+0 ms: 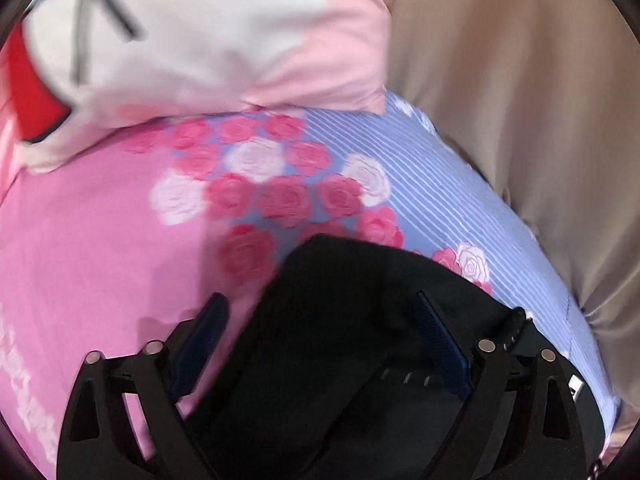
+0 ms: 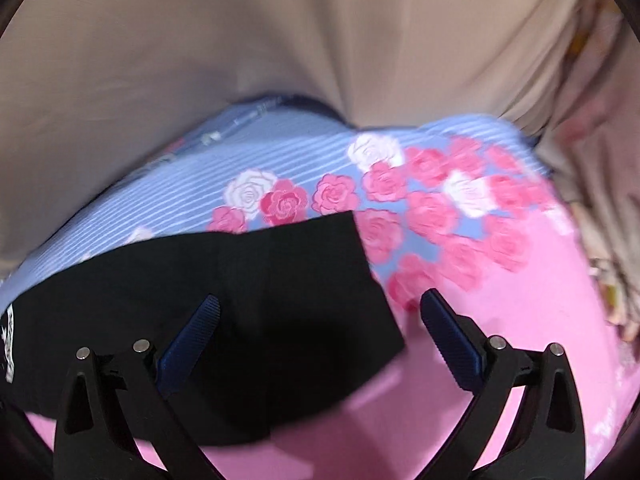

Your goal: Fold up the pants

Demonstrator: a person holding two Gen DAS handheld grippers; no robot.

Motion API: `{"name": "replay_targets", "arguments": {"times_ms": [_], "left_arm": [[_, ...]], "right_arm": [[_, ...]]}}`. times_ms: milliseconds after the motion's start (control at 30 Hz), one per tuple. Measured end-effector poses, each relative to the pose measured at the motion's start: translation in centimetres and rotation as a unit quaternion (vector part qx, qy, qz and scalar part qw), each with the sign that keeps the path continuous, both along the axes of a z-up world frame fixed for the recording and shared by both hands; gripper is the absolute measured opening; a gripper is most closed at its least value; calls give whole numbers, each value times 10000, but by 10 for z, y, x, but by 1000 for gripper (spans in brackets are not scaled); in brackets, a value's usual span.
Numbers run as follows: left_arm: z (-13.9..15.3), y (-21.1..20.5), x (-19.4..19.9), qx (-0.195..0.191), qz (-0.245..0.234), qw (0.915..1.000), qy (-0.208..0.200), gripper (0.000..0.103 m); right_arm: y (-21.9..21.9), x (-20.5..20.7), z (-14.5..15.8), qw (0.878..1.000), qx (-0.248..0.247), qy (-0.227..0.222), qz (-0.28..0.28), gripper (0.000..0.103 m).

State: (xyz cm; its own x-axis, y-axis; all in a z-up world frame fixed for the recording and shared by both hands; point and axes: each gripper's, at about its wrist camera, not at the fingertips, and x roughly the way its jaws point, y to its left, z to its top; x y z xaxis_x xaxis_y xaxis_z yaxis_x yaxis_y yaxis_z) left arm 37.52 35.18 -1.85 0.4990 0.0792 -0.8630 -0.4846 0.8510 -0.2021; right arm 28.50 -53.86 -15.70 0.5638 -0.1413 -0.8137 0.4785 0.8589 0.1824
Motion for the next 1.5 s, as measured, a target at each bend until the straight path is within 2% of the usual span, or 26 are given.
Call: {"name": "replay_targets", "arguments": {"times_ms": [67, 100, 133, 167, 233, 267, 367, 500, 567, 667, 767, 800, 867, 900, 967, 1000, 1033, 1167, 1233, 1367, 1467, 1500], "left_arm": [[0, -14, 13, 234, -338, 9992, -33, 89], [1, -21, 16, 434, -375, 9984, 12, 71], [2, -25, 18, 621, -389, 9973, 77, 45], [3, -22, 23, 728, -393, 9965, 139, 26], [10, -17, 22, 556, -421, 9975, 74, 15], [18, -15, 16, 457, -428, 9980, -61, 12], [53, -12, -17, 228, -587, 9965, -549, 11], [110, -10, -85, 62, -1012, 9877, -1190, 11], [132, -9, -126, 49, -1204, 9825, -1424, 11], [150, -7, -189, 105, -1475, 9755, -1627, 11], [140, -9, -244, 72, -1611, 9738, -1603, 11], [134, -10, -262, 35, -1658, 9733, -1589, 11], [120, -14, -288, -14, -1732, 9730, -1526, 11], [110, -17, -305, -61, -1760, 9736, -1450, 11], [90, -20, -321, -95, -1800, 9750, -1302, 11], [84, -19, -329, -119, -1792, 9757, -1259, 11], [76, -20, -336, -163, -1786, 9762, -1220, 11], [60, -21, -353, -235, -1733, 9774, -1185, 11], [57, -19, -356, -313, -1735, 9770, -1197, 11], [55, -19, -355, -323, -1762, 9769, -1169, 11], [55, -17, -353, -321, -1843, 9753, -1171, 11], [55, -16, -352, -324, -1854, 9751, -1171, 11]], "right_arm": [[7, 10, 2, 9995, -219, -127, 182, 98], [13, 13, 4, 9988, -252, -245, 356, 86], [18, 14, 8, 9979, -282, -317, 490, 65], [19, 18, 11, 9973, -245, -368, 594, 57], [27, 12, 25, 9949, -131, -570, 816, 5], [30, 7, 33, 9937, -97, -711, 866, 0], [45, -28, 75, 9869, -366, -1229, 976, 0], [52, -113, 135, 9704, -614, -2058, 1107, 0], [53, -161, 154, 9647, -687, -2283, 1121, 0], [53, -215, 161, 9627, -748, -2317, 1177, 0], [55, -258, 146, 9670, -566, -2145, 1253, 0], [59, -265, 137, 9695, -364, -2018, 1344, 2], [72, -263, 120, 9730, -154, -1807, 1425, 5], [79, -256, 111, 9744, 181, -1659, 1505, 9], [89, -237, 100, 9716, 735, -1595, 1586, 25], [100, -223, 96, 9675, 1046, -1564, 1691, 46], [112, -213, 95, 9653, 1163, -1553, 1747, 56], [155, -152, 99, 9573, 1539, -1449, 1974, 66], [172, -117, 101, 9566, 1725, -1313, 1948, 80], [185, -56, 75, 9784, 1565, -540, 1234, 83], [183, -32, 53, 9763, 1956, -402, 839, 83], [184, -26, 47, 9749, 2033, -444, 789, 76]]}}
